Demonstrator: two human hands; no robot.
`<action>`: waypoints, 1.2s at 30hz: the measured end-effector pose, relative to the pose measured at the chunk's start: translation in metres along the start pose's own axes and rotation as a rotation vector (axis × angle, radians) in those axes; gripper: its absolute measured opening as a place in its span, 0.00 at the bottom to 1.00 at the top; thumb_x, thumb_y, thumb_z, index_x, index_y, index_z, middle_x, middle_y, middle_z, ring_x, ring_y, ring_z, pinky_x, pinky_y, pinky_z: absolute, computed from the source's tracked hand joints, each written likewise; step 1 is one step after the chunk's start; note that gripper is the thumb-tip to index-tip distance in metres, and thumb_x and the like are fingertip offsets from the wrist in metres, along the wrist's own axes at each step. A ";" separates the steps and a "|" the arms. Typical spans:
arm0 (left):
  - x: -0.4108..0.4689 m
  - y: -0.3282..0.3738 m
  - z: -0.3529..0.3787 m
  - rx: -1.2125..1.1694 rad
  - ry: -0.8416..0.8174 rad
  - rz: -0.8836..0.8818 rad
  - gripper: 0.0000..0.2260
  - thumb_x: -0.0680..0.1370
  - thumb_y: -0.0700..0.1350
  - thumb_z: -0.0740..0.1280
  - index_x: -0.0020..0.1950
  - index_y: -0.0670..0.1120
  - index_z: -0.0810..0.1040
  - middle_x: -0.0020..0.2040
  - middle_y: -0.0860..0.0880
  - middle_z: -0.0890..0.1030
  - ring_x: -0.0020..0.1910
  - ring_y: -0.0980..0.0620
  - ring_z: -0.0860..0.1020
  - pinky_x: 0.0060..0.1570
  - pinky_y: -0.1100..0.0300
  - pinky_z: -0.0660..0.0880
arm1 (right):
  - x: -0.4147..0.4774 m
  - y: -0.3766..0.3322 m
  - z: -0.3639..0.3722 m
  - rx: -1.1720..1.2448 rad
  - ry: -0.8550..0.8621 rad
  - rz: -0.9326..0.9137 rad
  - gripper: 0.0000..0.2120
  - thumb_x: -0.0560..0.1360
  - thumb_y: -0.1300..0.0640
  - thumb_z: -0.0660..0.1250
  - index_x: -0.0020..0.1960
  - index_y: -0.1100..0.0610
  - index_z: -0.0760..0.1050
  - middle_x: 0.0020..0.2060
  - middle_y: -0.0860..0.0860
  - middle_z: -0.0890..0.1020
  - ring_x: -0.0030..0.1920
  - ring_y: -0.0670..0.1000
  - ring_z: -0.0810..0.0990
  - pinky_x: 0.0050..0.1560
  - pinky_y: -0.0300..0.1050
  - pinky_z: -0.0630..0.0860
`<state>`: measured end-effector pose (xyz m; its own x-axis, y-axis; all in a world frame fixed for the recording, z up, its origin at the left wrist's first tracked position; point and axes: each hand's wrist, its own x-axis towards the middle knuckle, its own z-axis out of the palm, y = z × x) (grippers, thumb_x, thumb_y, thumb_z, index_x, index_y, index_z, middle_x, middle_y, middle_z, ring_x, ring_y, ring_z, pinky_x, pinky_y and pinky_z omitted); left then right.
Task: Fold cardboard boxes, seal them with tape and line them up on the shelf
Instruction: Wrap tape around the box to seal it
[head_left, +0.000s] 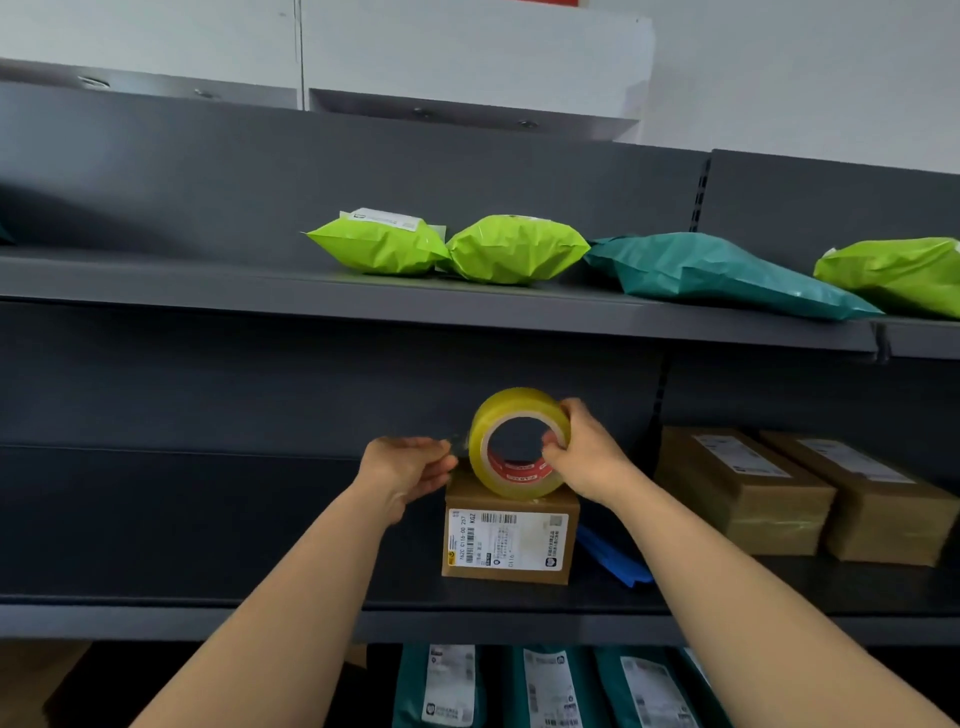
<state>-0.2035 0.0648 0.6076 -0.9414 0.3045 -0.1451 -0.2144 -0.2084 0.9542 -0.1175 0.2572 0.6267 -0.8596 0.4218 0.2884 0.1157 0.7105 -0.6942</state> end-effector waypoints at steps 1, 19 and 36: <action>0.001 -0.001 -0.002 -0.019 -0.009 -0.015 0.08 0.75 0.36 0.71 0.53 0.39 0.76 0.41 0.43 0.83 0.39 0.51 0.83 0.40 0.57 0.80 | 0.000 0.004 0.003 0.014 0.007 0.004 0.19 0.78 0.57 0.65 0.67 0.51 0.64 0.52 0.50 0.77 0.48 0.47 0.78 0.45 0.41 0.75; 0.020 -0.003 -0.028 -0.022 0.073 0.106 0.10 0.75 0.34 0.72 0.49 0.43 0.73 0.45 0.42 0.83 0.40 0.49 0.83 0.41 0.56 0.80 | 0.009 0.005 0.001 -0.052 0.150 -0.053 0.23 0.80 0.60 0.60 0.74 0.49 0.62 0.61 0.53 0.73 0.56 0.49 0.73 0.55 0.41 0.70; 0.020 -0.020 0.002 -0.159 -0.088 -0.106 0.13 0.74 0.39 0.74 0.54 0.45 0.73 0.49 0.44 0.84 0.46 0.47 0.84 0.42 0.52 0.82 | 0.013 0.011 -0.008 0.322 0.276 0.097 0.17 0.80 0.55 0.63 0.68 0.49 0.68 0.55 0.49 0.76 0.56 0.51 0.76 0.58 0.50 0.76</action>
<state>-0.2175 0.0771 0.5857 -0.8866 0.4108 -0.2125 -0.3560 -0.3128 0.8806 -0.1230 0.2751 0.6283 -0.6819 0.6440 0.3467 -0.0091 0.4666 -0.8844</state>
